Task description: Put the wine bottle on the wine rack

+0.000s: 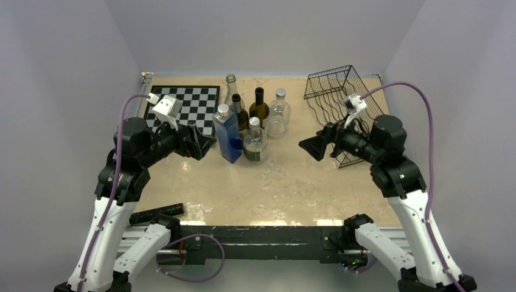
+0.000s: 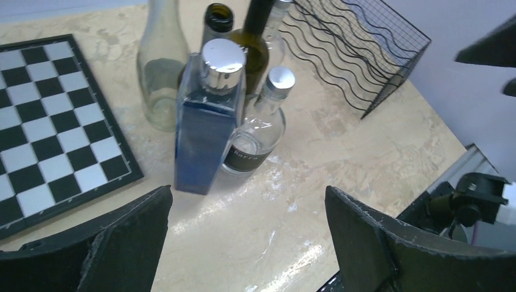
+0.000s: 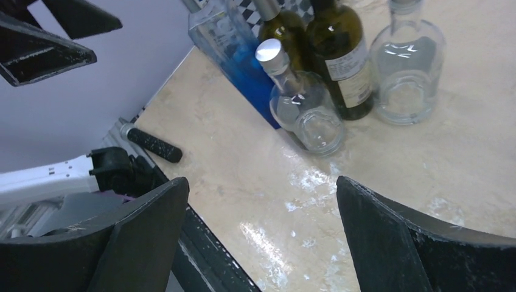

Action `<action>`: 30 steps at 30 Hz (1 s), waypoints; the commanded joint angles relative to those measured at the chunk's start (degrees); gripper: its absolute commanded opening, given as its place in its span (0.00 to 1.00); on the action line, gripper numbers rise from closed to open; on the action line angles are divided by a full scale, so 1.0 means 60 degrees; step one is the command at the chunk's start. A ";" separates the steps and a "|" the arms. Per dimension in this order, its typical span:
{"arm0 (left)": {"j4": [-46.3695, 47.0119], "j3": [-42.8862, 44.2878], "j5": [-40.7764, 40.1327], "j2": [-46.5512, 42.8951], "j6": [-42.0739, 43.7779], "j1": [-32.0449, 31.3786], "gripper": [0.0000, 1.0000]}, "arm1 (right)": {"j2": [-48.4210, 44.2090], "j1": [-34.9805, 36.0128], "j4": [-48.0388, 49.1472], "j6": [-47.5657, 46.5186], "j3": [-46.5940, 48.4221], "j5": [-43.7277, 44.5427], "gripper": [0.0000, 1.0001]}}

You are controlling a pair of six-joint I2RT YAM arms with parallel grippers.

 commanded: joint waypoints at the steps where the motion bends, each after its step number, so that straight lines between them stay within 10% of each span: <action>1: 0.1789 -0.0330 0.1985 0.0521 0.0351 -0.0029 0.99 | 0.1156 0.1397 0.0739 -0.0208 0.0547 0.1544 0.95; 30: 0.4820 -0.1328 -0.1055 0.3437 0.1976 -0.1176 0.99 | 0.1976 0.1980 0.1321 0.0066 -0.0034 0.1909 0.98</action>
